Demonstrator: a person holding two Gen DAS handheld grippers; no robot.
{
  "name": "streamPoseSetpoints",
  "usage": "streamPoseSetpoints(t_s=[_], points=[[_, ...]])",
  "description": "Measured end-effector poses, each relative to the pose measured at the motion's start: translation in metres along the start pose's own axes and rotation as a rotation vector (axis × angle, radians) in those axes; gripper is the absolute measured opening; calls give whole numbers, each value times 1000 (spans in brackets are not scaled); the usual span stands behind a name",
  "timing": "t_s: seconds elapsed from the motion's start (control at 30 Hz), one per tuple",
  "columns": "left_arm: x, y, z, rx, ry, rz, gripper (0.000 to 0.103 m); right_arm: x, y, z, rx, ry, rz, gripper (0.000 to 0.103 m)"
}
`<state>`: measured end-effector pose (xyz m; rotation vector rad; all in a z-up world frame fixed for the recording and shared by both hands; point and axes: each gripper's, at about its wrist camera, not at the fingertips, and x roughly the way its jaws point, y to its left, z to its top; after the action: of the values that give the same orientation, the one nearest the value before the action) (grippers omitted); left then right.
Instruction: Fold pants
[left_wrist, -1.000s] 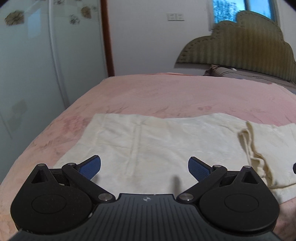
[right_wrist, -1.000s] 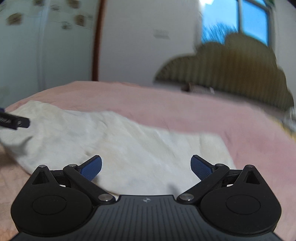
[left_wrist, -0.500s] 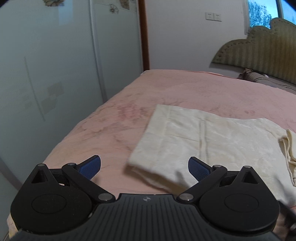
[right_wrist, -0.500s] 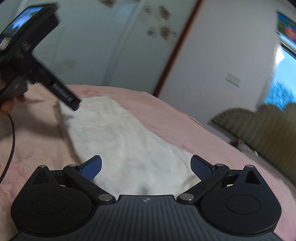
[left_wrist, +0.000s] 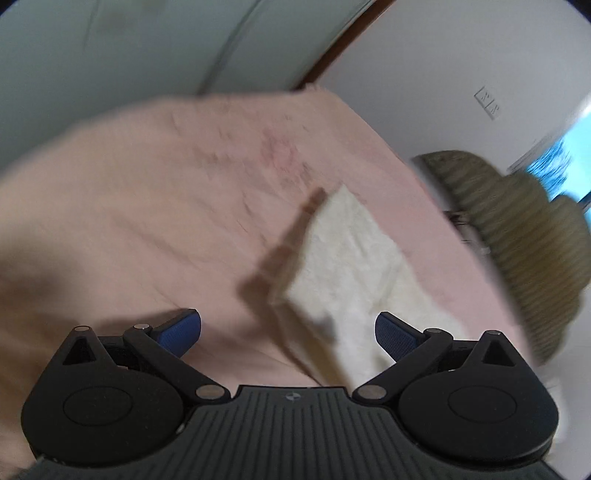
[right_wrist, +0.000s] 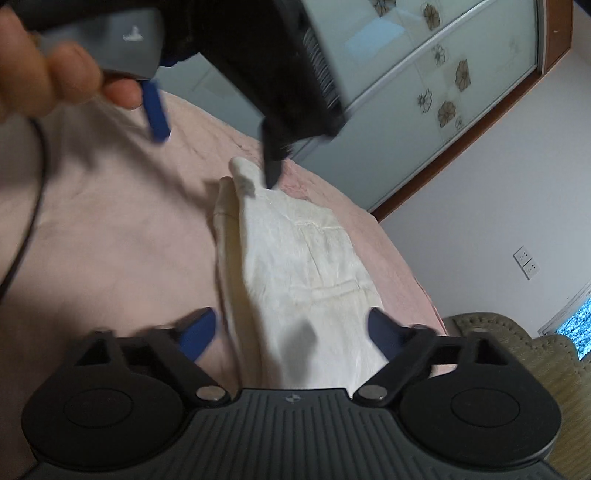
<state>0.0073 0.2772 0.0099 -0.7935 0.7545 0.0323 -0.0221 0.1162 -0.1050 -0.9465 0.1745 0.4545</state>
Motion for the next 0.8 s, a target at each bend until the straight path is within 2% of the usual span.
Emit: streamPoseSetpoints(t_s=[0.07, 0.13, 0.2, 0.3, 0.4, 0.47, 0.5, 0.57, 0.6, 0.63, 0.7, 0.77, 0.8], points=[[7, 0, 3, -45, 47, -65, 102, 14, 3, 3, -22, 6, 5, 57], [13, -8, 1, -37, 72, -98, 102, 21, 3, 3, -13, 7, 48, 29], [23, -12, 2, -54, 109, -135, 101, 21, -1, 3, 25, -15, 53, 23], [41, -13, 3, -113, 138, -205, 101, 17, -32, 0, 215, -41, 114, 17], [51, -13, 6, -171, 73, -191, 99, 14, -62, -6, 358, -60, 178, 17], [56, -12, 8, -218, 42, -182, 98, 9, -77, -11, 409, -61, 273, 17], [56, -12, 12, -222, 36, -179, 94, 4, -86, -15, 442, -63, 349, 17], [57, -17, 16, -175, 34, -145, 73, -7, -110, -26, 552, -102, 504, 17], [58, -19, 16, -154, 40, -122, 54, -11, -126, -33, 626, -135, 559, 17], [59, -20, 16, -139, 47, -107, 37, -12, -140, -42, 695, -150, 577, 17], [61, -20, 17, -130, 48, -96, 22, -4, -161, -56, 776, -119, 508, 17], [58, -21, 13, -96, 14, -83, 15, 17, -166, -69, 772, 4, 393, 17], [55, -25, 11, -60, -5, -72, 14, 30, -164, -75, 767, 70, 368, 17]])
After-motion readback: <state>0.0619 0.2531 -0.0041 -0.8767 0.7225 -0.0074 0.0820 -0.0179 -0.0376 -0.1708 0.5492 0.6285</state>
